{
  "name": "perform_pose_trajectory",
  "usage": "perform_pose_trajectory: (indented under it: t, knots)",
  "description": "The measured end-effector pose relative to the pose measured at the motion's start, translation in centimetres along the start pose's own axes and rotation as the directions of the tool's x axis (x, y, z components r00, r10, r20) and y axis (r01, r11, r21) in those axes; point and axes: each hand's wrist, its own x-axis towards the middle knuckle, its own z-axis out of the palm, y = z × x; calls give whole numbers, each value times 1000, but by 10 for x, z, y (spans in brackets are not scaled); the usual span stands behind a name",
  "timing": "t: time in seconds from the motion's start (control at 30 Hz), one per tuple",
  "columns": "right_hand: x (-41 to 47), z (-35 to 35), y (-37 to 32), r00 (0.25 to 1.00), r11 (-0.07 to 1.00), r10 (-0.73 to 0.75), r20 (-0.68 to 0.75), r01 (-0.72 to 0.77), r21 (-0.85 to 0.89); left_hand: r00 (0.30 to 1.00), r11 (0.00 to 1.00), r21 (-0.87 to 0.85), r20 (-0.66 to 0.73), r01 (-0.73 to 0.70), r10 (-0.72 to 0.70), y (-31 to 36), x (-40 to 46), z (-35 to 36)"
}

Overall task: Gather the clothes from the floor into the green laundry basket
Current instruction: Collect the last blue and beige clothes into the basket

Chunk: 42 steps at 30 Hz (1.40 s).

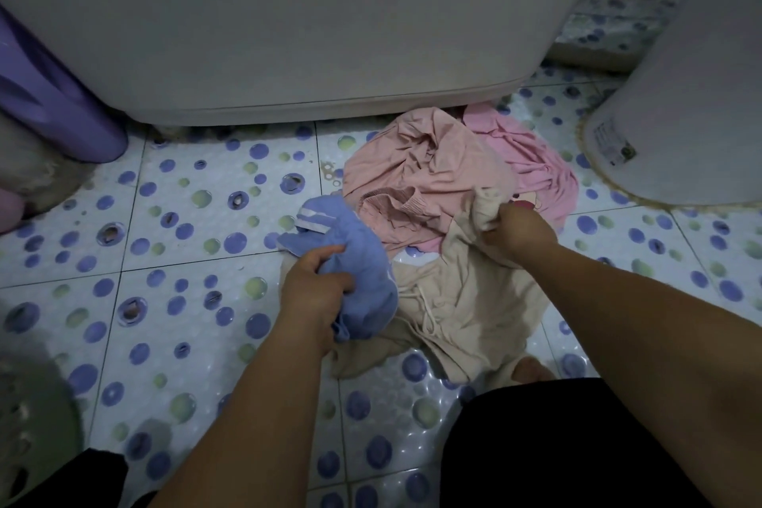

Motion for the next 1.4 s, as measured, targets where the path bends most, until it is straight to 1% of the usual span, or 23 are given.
perform_pose_trajectory:
  t: [0.07, 0.1, 0.13, 0.2, 0.27, 0.33, 0.4, 0.43, 0.47, 0.53, 0.6, 0.67, 0.73, 0.77, 0.8, 0.83, 0.87, 0.9, 0.97, 1.07, 1.13, 1.23, 1.4]
  knots:
    - [-9, 4, -2, 983, 988, -61, -172, 35, -148, 1000, 1000, 2, -7, 25, -25, -2, 1, -2]
    - [-15, 7, -3, 957, 977, -113, -268, 57, -207, 999, 999, 1, -7, 35, -35, -2, 0, -1]
    - [-23, 12, -6, 930, 966, -173, -324, 97, -238, 999, 999, -3, -6, 42, -42, -3, 0, 0]
    - [-41, 26, -16, 880, 941, -314, -357, 237, -243, 999, 999, -3, -14, 47, -47, -3, -3, 1]
    - [-56, 40, -29, 914, 925, -356, -194, 316, -212, 999, 999, 11, -20, 48, -48, -5, -4, 1]
    - [-70, 56, -40, 953, 937, -299, 53, 304, -173, 998, 998, 26, -16, 53, -53, -7, -6, -1]
    - [-83, 70, -49, 944, 945, -229, 237, 274, -181, 999, 997, 62, -30, 43, -41, -11, -7, -6]
    - [-87, 77, -51, 933, 934, -196, 301, 271, -231, 999, 997, 70, -39, 38, -35, -12, -7, -9]
    - [-90, 83, -53, 925, 907, -172, 340, 283, -312, 998, 996, 76, -45, 38, -35, -15, -7, -12]
    - [-95, 88, -53, 929, 828, -145, 340, 302, -473, 997, 991, 120, -62, 53, -46, -16, -8, -17]
    - [-90, 81, -50, 942, 818, -189, 279, 308, -487, 994, 984, 154, -78, 90, -78, -16, -7, -22]
    - [-79, 69, -53, 956, 914, -222, 191, 272, -300, 987, 985, 79, -68, 154, -149, -15, -6, -28]
    - [-71, 53, -62, 974, 981, -193, 122, 192, 19, 982, 982, 19, -13, 190, -190, -8, -12, -33]
    - [-69, 44, -69, 981, 969, -163, 109, 138, 206, 983, 983, -24, 23, 182, -181, -5, -16, -35]
    - [-71, 36, -77, 985, 920, -113, 133, 53, 389, 987, 984, -79, 50, 157, -154, -2, -20, -36]
    - [-78, 26, -88, 978, 832, -69, 195, -52, 553, 991, 983, -136, 71, 123, -115, 2, -26, -38]
    - [-83, 19, -97, 967, 715, -54, 251, -138, 686, 994, 978, -190, 85, 88, -73, 7, -32, -40]
    - [-89, 11, -105, 953, 619, -63, 296, -196, 761, 994, 969, -241, 103, 53, -28, 14, -39, -41]
    - [-104, -7, -123, 918, 511, -116, 379, -272, 815, 988, 960, -278, 140, -26, 67, 28, -55, -48]
    - [-128, -29, -148, 877, 381, -276, 394, -276, 882, 966, 963, -220, 166, -157, 196, 43, -78, -67]
    - [-141, -43, -162, 865, 270, -361, 348, -260, 927, 952, 958, -164, 159, -234, 260, 53, -94, -78]
    - [-161, -62, -187, 852, 145, -470, 229, -182, 973, 922, 926, -109, 103, -363, 374, 69, -122, -99]
    - [-215, -99, -246, 772, -16, -633, 55, -84, 996, 829, 825, -85, -71, -558, 554, 95, -176, -153]
